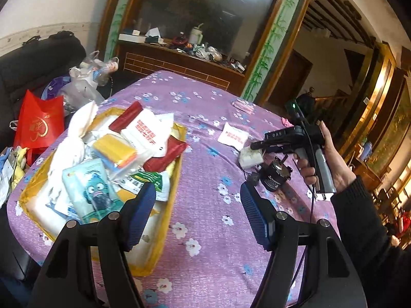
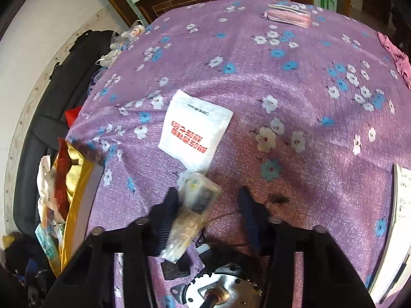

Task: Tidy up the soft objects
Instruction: 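Grasp a white printed packet beside the motor with the right tool, then grasp the white red-printed packet with the left tool while the right tool holds its packet, then carry both white packets into the box and open both tools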

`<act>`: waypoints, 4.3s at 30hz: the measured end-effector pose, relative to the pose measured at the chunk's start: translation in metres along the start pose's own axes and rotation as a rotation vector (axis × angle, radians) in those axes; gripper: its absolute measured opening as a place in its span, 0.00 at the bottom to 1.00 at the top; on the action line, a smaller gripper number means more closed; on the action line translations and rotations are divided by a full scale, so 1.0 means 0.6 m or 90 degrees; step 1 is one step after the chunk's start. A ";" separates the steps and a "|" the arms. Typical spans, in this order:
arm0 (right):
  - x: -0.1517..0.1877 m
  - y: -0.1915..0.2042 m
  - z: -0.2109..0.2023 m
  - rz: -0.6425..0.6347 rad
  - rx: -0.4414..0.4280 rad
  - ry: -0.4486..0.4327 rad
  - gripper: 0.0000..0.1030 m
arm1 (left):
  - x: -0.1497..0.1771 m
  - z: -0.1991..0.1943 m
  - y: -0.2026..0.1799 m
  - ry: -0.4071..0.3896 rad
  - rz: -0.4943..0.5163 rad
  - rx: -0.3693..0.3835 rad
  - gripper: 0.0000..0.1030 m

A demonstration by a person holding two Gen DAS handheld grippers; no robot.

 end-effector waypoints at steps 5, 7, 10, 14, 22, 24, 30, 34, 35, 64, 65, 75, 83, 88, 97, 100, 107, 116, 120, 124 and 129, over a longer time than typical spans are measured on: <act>0.011 0.010 -0.013 -0.023 -0.004 -0.038 0.27 | 0.006 0.009 -0.008 0.013 0.002 0.006 0.66; 0.018 0.011 -0.021 -0.023 -0.018 -0.059 0.25 | 0.005 0.013 -0.011 0.016 0.001 0.005 0.66; 0.028 0.003 -0.042 -0.013 -0.070 -0.111 0.23 | 0.003 0.018 -0.016 0.021 -0.001 0.012 0.66; 0.049 -0.016 -0.069 -0.008 -0.138 -0.180 0.23 | 0.002 0.031 -0.025 0.036 -0.005 0.026 0.66; 0.085 -0.080 -0.097 0.049 -0.201 -0.291 0.23 | 0.006 0.086 -0.049 0.090 -0.021 0.058 0.66; 0.093 -0.089 -0.104 0.051 -0.205 -0.304 0.23 | 0.004 0.099 -0.053 0.101 -0.028 0.064 0.66; 0.109 -0.103 -0.115 0.066 -0.247 -0.328 0.23 | -0.026 0.156 -0.081 0.133 -0.031 0.073 0.66; 0.109 -0.117 -0.109 0.084 -0.257 -0.330 0.23 | -0.056 0.211 -0.105 0.168 -0.040 0.072 0.65; 0.109 -0.121 -0.109 0.091 -0.263 -0.331 0.23 | -0.064 0.224 -0.112 0.173 -0.033 0.067 0.65; 0.112 -0.197 -0.107 0.164 -0.273 -0.354 0.23 | -0.237 0.548 -0.119 0.230 -0.028 -0.003 0.65; 0.112 -0.198 -0.109 0.165 -0.276 -0.356 0.23 | -0.234 0.549 -0.126 0.225 -0.010 -0.008 0.65; 0.117 -0.197 -0.111 0.161 -0.269 -0.357 0.23 | -0.206 0.522 -0.153 0.223 0.047 -0.033 0.00; 0.120 -0.187 -0.116 0.147 -0.265 -0.364 0.23 | -0.188 0.391 -0.141 0.166 -0.014 0.062 0.00; 0.123 -0.168 -0.113 0.132 -0.267 -0.357 0.23 | -0.160 0.303 -0.107 0.133 -0.055 0.087 0.00; 0.146 -0.088 -0.130 0.053 -0.302 -0.380 0.23 | -0.116 0.081 -0.020 0.013 -0.102 0.127 0.00; 0.155 -0.051 -0.125 0.008 -0.307 -0.374 0.23 | -0.107 0.007 0.026 -0.035 -0.111 0.113 0.00; 0.185 0.082 -0.120 -0.093 -0.355 -0.328 0.23 | -0.090 -0.025 0.148 -0.062 -0.164 0.067 0.00; 0.159 0.279 -0.078 -0.177 -0.355 -0.258 0.24 | -0.051 -0.010 0.262 -0.053 -0.262 0.068 0.00; 0.126 0.350 -0.040 -0.183 -0.319 -0.232 0.24 | -0.040 0.026 0.278 -0.017 -0.281 0.068 0.00; 0.108 0.406 -0.021 -0.195 -0.206 -0.254 0.23 | -0.035 0.042 0.273 -0.004 -0.271 0.042 0.00; 0.106 0.446 -0.014 -0.198 -0.119 -0.293 0.24 | -0.029 0.059 0.258 0.012 -0.245 0.007 0.00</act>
Point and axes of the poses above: each gripper's, at about its wrist camera, not at the fingertips, and z roughly the way its jaws point, y to its left, x to its underside, the point moved 3 cm from there along z, roughly the way its jaws point, and after that the axes turned 8 degrees about y, right-handed, at the moved point
